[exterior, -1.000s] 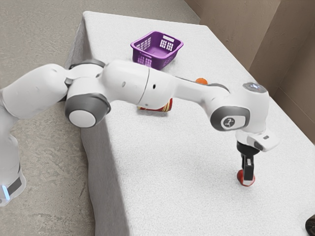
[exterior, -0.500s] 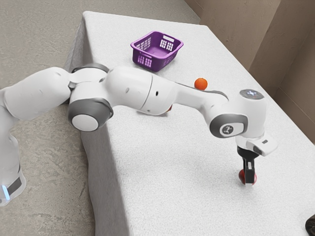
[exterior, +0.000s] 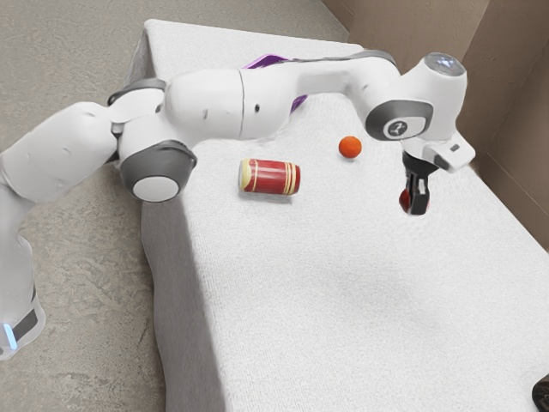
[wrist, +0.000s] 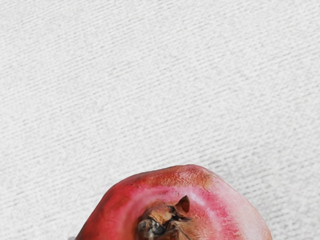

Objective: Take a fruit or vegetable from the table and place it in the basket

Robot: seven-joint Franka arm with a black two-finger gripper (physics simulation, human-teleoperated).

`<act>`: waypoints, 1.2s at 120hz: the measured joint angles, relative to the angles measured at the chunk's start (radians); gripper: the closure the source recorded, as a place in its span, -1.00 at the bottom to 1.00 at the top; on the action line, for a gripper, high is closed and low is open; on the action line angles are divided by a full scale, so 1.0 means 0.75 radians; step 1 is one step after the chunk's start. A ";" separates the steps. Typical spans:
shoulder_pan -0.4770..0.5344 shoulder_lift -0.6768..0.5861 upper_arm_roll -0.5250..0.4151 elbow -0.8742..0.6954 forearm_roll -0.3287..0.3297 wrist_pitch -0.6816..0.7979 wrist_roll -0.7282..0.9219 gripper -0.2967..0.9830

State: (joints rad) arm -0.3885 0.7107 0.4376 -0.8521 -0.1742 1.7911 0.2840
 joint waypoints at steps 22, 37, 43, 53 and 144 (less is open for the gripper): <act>0.178 -0.079 0.141 0.042 0.022 -0.004 0.001 0.04; 0.384 -0.102 0.146 0.044 0.025 0.023 0.002 0.05; 0.458 -0.103 0.142 0.038 0.025 0.038 0.003 0.05; 0.571 -0.104 0.139 0.033 0.020 0.068 0.003 0.05; 1.168 0.070 -0.089 -0.026 -0.110 0.634 -0.021 0.05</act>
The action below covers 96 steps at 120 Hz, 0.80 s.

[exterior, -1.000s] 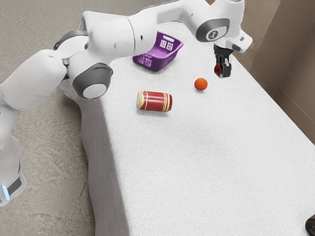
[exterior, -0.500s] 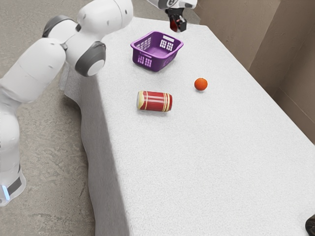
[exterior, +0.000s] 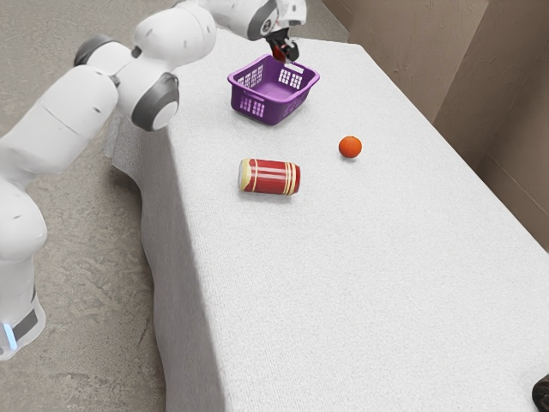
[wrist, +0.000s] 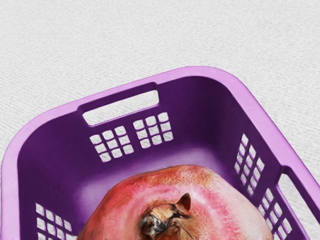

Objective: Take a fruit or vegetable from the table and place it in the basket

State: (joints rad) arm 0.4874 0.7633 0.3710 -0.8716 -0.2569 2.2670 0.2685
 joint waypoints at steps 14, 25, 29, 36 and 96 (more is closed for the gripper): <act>0.005 0.039 -0.001 -0.015 -0.022 0.058 -0.009 0.05; 0.006 0.053 -0.001 -0.030 -0.037 0.093 -0.016 0.04; 0.006 0.059 -0.004 -0.032 -0.042 0.103 -0.018 0.04; 0.007 0.069 -0.008 -0.035 -0.047 0.119 -0.022 0.06; 0.004 0.097 -0.005 -0.066 0.010 -0.004 -0.065 0.16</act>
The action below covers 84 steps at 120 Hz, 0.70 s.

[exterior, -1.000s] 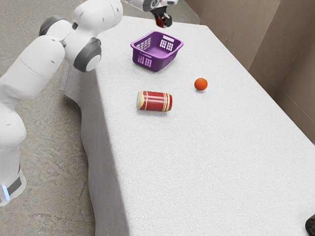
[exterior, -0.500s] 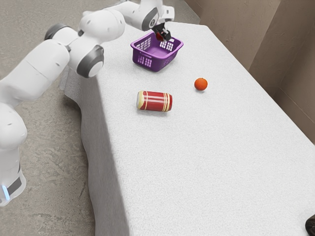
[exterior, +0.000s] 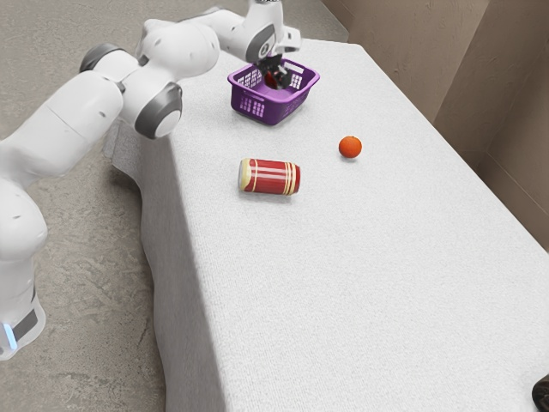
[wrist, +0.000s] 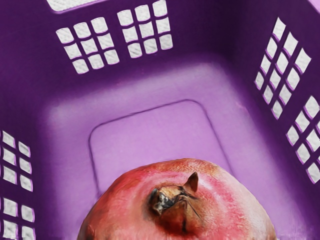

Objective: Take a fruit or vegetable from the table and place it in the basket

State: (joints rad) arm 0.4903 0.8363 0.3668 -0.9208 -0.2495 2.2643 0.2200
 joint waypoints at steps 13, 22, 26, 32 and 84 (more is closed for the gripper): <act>-0.001 0.008 0.000 0.000 0.008 -0.022 -0.006 0.05; 0.000 0.013 -0.002 0.000 0.007 -0.032 -0.007 0.00; 0.000 0.015 -0.002 0.000 0.006 -0.036 -0.007 -0.02; 0.000 0.018 -0.002 0.000 0.004 -0.039 -0.007 -0.09; -0.251 -0.677 -0.051 -0.193 0.217 -0.799 0.019 -0.49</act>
State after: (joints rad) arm 0.3021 0.3287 0.3283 -1.0659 -0.0870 1.6653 0.2344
